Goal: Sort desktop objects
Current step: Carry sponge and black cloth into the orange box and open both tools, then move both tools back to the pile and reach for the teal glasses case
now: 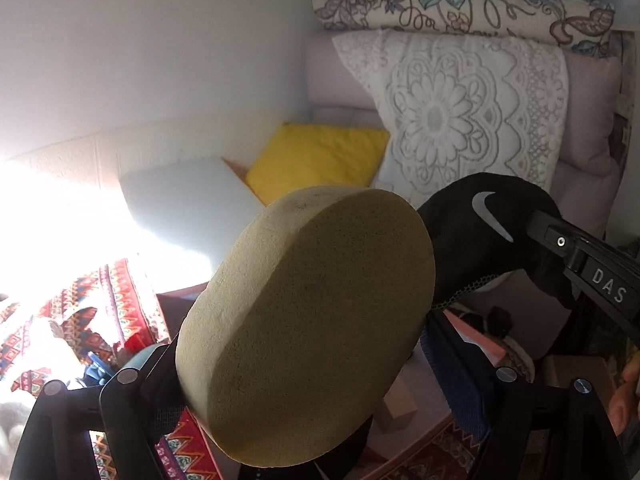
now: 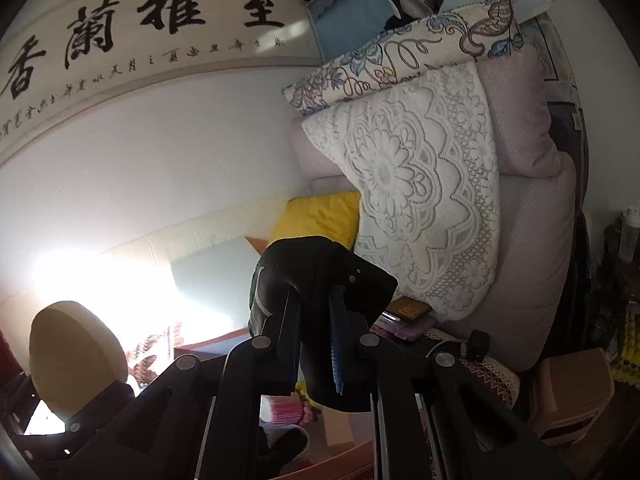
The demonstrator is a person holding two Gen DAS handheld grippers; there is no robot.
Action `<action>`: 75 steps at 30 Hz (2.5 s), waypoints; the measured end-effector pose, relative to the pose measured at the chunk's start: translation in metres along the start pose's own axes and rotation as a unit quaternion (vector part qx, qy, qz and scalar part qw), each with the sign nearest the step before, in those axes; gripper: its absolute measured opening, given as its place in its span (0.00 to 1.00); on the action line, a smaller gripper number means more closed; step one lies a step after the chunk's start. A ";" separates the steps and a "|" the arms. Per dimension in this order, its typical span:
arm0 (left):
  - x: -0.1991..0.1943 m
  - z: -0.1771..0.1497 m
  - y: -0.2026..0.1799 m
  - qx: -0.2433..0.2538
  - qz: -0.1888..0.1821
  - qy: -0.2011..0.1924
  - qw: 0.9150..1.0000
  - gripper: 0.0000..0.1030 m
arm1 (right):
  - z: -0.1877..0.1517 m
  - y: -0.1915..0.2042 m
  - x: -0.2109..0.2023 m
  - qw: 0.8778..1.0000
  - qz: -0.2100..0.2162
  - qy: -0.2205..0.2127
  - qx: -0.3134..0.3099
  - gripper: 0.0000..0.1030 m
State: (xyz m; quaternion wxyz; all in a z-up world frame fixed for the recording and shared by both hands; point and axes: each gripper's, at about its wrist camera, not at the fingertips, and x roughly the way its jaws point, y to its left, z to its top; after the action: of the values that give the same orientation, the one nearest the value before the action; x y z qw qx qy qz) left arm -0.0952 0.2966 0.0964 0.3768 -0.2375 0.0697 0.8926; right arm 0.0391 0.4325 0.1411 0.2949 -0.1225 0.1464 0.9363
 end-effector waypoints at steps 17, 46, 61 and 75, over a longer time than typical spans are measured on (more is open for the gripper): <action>0.041 -0.022 0.042 0.009 0.021 0.069 0.997 0.96 | -0.043 0.026 0.080 0.990 -0.006 0.111 -0.081 0.83; -0.086 -0.193 0.313 -0.091 0.201 0.122 0.968 0.99 | -0.192 0.308 0.119 0.885 0.286 0.368 0.004 0.88; 0.116 -0.167 0.322 -0.001 0.181 0.191 0.965 0.97 | -0.244 0.293 0.296 0.904 0.095 0.416 0.028 0.89; 0.058 -0.169 0.304 -0.040 0.137 0.160 0.977 0.02 | -0.223 0.299 0.288 0.906 0.162 0.391 0.011 0.71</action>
State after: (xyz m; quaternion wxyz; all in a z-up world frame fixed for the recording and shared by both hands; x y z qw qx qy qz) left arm -0.2818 0.0683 -0.0966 0.2248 -0.3807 0.1253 0.8882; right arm -0.3340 0.2699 -0.0957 0.0596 -0.4498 0.2776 0.8468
